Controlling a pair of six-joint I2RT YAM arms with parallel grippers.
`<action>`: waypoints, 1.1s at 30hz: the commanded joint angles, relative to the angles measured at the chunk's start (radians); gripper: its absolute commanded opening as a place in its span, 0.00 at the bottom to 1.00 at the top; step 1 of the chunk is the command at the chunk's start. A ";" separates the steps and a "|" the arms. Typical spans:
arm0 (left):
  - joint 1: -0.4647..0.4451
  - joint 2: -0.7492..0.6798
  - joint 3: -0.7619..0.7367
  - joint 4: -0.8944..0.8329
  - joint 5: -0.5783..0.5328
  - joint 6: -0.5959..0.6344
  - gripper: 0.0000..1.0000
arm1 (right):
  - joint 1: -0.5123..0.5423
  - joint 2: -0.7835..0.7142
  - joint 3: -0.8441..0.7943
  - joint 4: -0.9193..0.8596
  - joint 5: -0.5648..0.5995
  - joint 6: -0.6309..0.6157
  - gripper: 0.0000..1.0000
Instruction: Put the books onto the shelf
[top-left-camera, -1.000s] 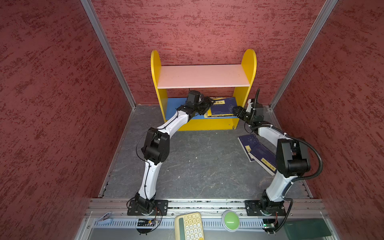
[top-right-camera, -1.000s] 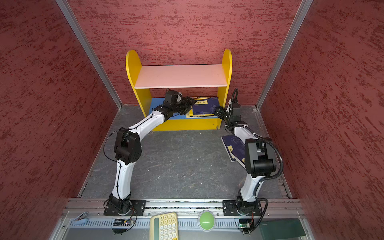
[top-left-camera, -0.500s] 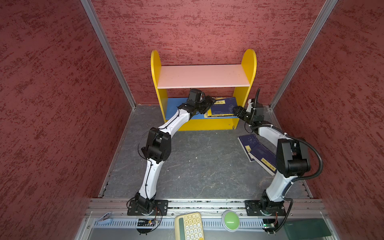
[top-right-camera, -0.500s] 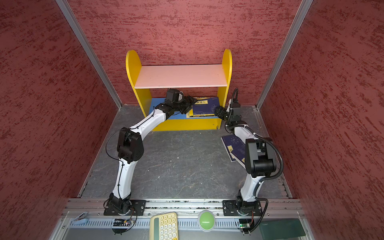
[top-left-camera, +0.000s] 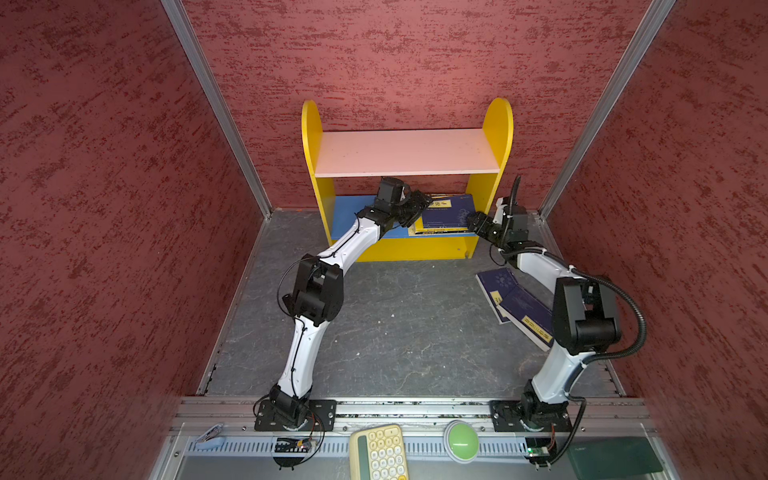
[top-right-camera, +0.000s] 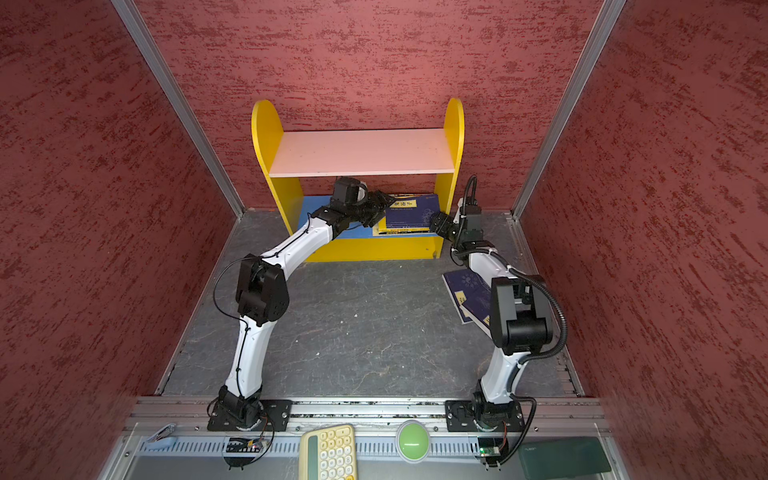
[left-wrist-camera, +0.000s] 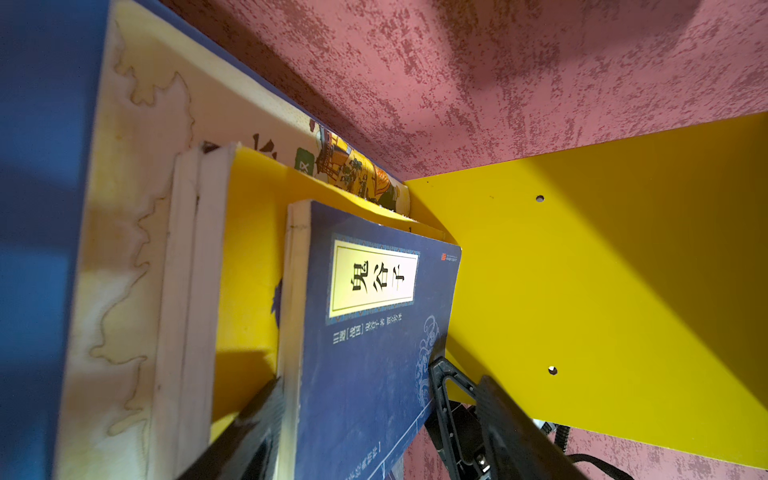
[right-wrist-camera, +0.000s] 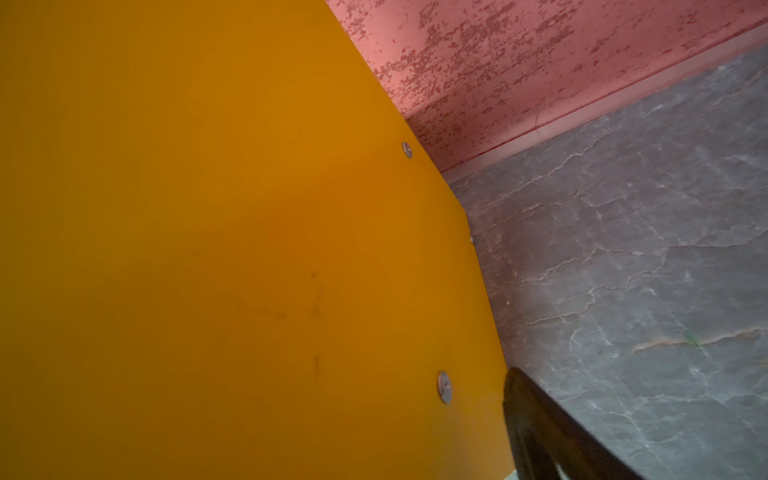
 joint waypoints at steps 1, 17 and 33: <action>-0.014 -0.007 0.004 0.014 -0.002 0.030 0.74 | 0.001 0.008 0.031 -0.040 0.000 -0.027 0.91; -0.044 -0.406 -0.610 0.399 -0.141 0.161 0.88 | 0.000 -0.261 -0.126 -0.002 0.147 -0.078 0.99; -0.246 -0.519 -0.692 0.097 -0.260 0.402 0.91 | -0.259 -0.243 -0.224 -0.301 0.335 0.141 0.99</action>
